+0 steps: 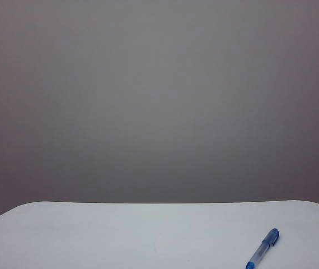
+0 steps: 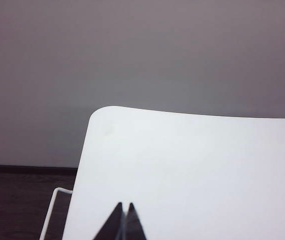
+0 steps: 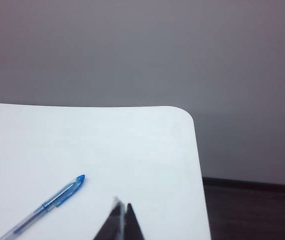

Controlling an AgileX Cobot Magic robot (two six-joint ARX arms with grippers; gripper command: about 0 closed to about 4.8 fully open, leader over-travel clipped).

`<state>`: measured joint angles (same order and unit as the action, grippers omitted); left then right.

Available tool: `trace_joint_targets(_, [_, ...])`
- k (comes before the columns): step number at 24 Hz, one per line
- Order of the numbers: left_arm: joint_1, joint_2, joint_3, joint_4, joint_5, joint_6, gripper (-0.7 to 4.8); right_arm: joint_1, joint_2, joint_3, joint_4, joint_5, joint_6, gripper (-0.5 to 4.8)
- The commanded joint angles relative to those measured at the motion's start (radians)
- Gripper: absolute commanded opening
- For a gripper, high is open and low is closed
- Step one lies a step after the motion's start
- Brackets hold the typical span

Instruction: Pick up the pen and remove the cap.

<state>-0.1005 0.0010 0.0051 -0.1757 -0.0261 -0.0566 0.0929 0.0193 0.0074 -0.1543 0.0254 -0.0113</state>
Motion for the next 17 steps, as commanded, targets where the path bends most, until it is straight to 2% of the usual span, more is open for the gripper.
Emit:
trace_joint_targets(1, [0.000,0.000,0.001,-0.006,-0.004,0.004,-0.06,0.000,0.001,-0.005,0.016,-0.003,0.068,-0.01])
trace_joint_targets(5, [0.000,0.000,0.001,-0.007,0.008,-0.010,-0.06,0.000,0.001,-0.006,0.017,-0.004,0.071,-0.01])
trace_joint_targets(8, [0.000,0.000,0.009,0.036,0.102,-0.126,-0.06,0.001,0.001,-0.005,0.050,-0.006,0.169,-0.01])
trace_joint_targets(9, [0.000,0.006,0.029,0.032,0.093,-0.202,-0.06,0.002,0.001,-0.005,0.106,-0.005,0.240,-0.01])
trace_joint_targets(10, [0.000,0.014,0.040,0.031,0.085,-0.214,-0.06,0.003,0.003,-0.005,0.138,0.000,0.273,-0.02])
trace_joint_targets(13, [0.000,0.091,0.109,0.038,0.072,-0.213,-0.06,0.002,0.027,0.005,0.220,0.054,0.351,-0.03])
trace_joint_targets(14, [0.000,0.166,0.175,0.044,0.072,-0.213,-0.06,0.003,0.055,0.033,0.213,0.075,0.383,-0.03])
trace_joint_targets(17, [0.000,0.329,0.318,0.042,0.067,-0.175,-0.06,0.002,0.150,0.117,0.211,0.085,0.384,-0.03])
